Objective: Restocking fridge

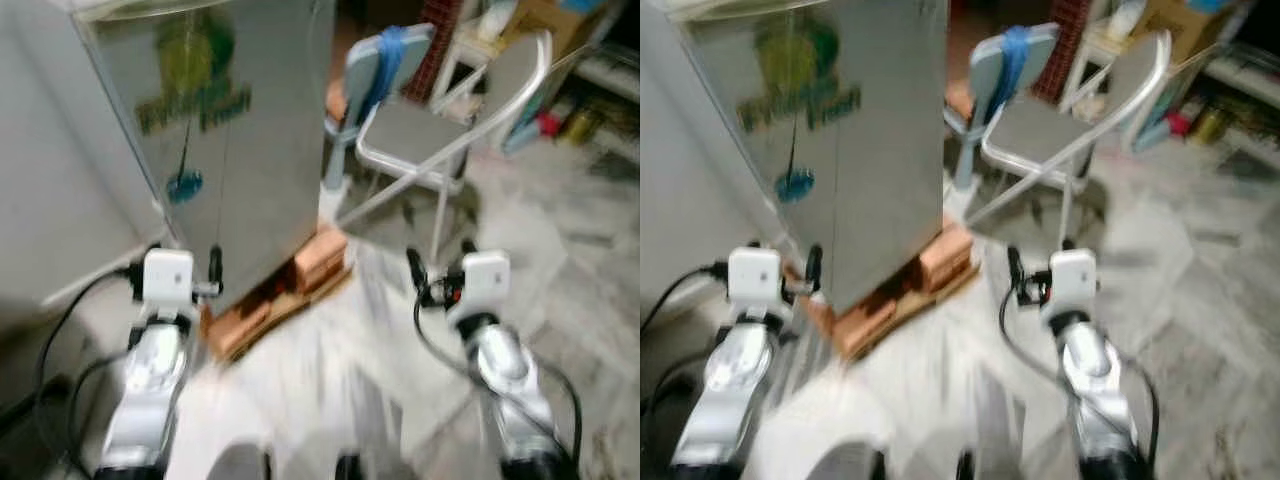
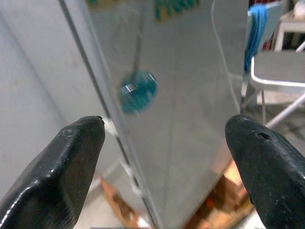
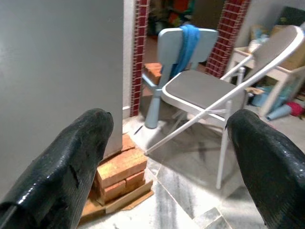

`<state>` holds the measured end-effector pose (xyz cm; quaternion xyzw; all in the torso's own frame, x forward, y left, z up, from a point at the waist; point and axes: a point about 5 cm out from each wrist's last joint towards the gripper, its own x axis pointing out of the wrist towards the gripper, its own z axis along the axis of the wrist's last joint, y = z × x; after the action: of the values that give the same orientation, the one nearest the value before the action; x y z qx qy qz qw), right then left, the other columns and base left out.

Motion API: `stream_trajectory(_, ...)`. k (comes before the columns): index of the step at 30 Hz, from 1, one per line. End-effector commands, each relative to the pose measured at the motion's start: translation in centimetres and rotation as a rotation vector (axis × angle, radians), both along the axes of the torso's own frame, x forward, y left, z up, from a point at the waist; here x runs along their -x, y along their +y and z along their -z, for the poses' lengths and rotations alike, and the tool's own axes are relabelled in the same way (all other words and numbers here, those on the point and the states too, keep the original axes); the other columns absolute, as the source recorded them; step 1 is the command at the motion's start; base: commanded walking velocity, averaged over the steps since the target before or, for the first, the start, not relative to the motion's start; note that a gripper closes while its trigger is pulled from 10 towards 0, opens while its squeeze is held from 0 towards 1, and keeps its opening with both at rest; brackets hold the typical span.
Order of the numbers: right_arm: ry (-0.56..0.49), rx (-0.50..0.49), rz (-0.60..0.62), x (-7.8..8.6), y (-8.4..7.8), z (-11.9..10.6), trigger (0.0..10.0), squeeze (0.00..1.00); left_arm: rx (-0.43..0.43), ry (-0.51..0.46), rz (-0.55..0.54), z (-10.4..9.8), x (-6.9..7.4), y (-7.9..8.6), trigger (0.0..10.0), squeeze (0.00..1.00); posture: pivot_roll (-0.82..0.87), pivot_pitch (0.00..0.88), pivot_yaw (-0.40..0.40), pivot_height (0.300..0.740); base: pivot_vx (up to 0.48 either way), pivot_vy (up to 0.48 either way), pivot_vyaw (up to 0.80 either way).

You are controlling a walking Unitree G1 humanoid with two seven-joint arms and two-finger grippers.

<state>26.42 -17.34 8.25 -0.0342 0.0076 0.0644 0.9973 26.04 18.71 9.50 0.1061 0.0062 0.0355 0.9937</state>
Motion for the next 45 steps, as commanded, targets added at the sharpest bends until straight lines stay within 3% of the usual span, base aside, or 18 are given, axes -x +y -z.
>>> stream_trajectory(1, -0.019, -0.010, -0.016, -0.1, 0.6, -0.5, 10.0, 0.00, -0.024, 0.003, -0.019, -0.1, 0.1, 0.8, 10.0, 0.00, 0.07, 0.074, -0.040, 0.740, 0.000, 0.469, -0.80)
stream_trajectory(13, -0.014, -0.004, -0.071, 0.0, 1.0, -0.4, 10.0, 0.00, -0.058, -0.012, -0.068, 0.0, 1.2, 1.0, 10.0, 0.00, 0.08, 0.073, -0.039, 0.740, 0.000, 0.441, -0.19)
stream_trajectory(15, -0.042, -0.005, -0.130, 0.2, 1.5, -0.7, 10.0, 0.00, -0.078, -0.016, -0.079, -0.2, 1.6, 1.2, 10.0, 0.00, 0.09, 0.057, -0.038, 0.740, 0.000, 0.000, 0.00)
stream_trajectory(21, -0.047, -0.002, -0.130, -0.1, 1.8, -0.8, 10.0, 0.00, -0.091, -0.006, -0.100, 0.1, 2.1, 1.7, 10.0, 0.00, 0.10, 0.040, -0.037, 0.740, 0.000, 0.000, 0.53)
stream_trajectory(28, -0.043, -0.012, -0.091, -0.1, 2.0, -0.4, 10.0, 0.00, -0.097, -0.005, -0.094, 0.2, 1.9, 1.6, 10.0, 0.00, 0.10, 0.011, -0.026, 0.740, 0.000, 0.000, 0.36)
stream_trajectory(36, 0.001, 0.018, -0.043, 1.6, 1.0, 1.2, 10.0, 0.00, -0.107, 0.008, -0.073, 1.1, 1.8, 1.4, 10.0, 0.00, 0.09, 0.000, 0.000, 0.740, 0.000, 0.000, 0.00)
stream_trajectory(40, 0.002, 0.008, 0.027, 1.7, 0.2, 1.6, 10.0, 0.00, -0.112, 0.019, -0.019, 1.3, 1.0, 0.9, 10.0, 0.00, 0.07, 0.000, 0.026, 0.740, 0.000, 0.000, 0.00)
stream_trajectory(45, -0.004, 0.010, 0.029, 1.7, 0.4, 1.6, 10.0, 0.00, -0.109, 0.014, -0.010, 1.1, 0.4, 0.7, 10.0, 0.00, 0.06, 0.000, 0.033, 0.740, 0.000, 0.000, 0.00)
